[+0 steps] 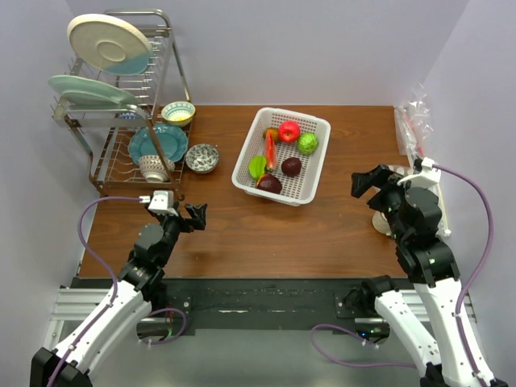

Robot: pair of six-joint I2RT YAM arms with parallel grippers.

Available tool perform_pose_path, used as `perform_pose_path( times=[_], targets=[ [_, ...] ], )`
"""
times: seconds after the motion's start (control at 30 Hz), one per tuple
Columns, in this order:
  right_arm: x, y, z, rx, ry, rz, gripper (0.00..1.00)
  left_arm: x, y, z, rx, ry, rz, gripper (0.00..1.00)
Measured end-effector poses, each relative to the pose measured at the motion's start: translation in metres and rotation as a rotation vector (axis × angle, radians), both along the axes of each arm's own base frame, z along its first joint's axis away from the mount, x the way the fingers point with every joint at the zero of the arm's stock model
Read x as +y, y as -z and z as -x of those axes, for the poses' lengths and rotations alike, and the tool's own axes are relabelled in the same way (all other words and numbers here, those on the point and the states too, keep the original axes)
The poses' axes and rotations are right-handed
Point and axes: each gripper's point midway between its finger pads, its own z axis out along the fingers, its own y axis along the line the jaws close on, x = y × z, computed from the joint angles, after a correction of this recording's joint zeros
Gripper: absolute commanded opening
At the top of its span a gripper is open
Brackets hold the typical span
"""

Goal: Place the food in the zip-top bag and seal the zipper
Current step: Pick up the zipper food storage bag at the center of the board.

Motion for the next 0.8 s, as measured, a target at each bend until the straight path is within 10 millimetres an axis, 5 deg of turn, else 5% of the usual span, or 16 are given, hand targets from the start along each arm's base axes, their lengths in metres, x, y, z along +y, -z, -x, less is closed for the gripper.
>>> perform_pose_path(
  times=[0.17,0.37,0.63,0.8],
  targets=[
    [-0.002,0.003,-0.001,0.005,0.004,0.021,0.99,0.000,0.000,0.000,0.000,0.002,0.001,1.00],
    [-0.008,0.037,-0.024,0.139,0.046,0.109,0.99,-0.002,0.000,0.000,0.001,0.009,0.002,1.00],
    [-0.016,0.103,-0.080,0.403,0.120,0.262,0.99,-0.003,-0.001,0.001,-0.004,0.018,0.005,1.00],
    [-0.027,0.115,-0.123,0.496,0.181,0.370,0.98,-0.004,-0.001,0.001,-0.003,0.025,0.005,1.00]
  ],
)
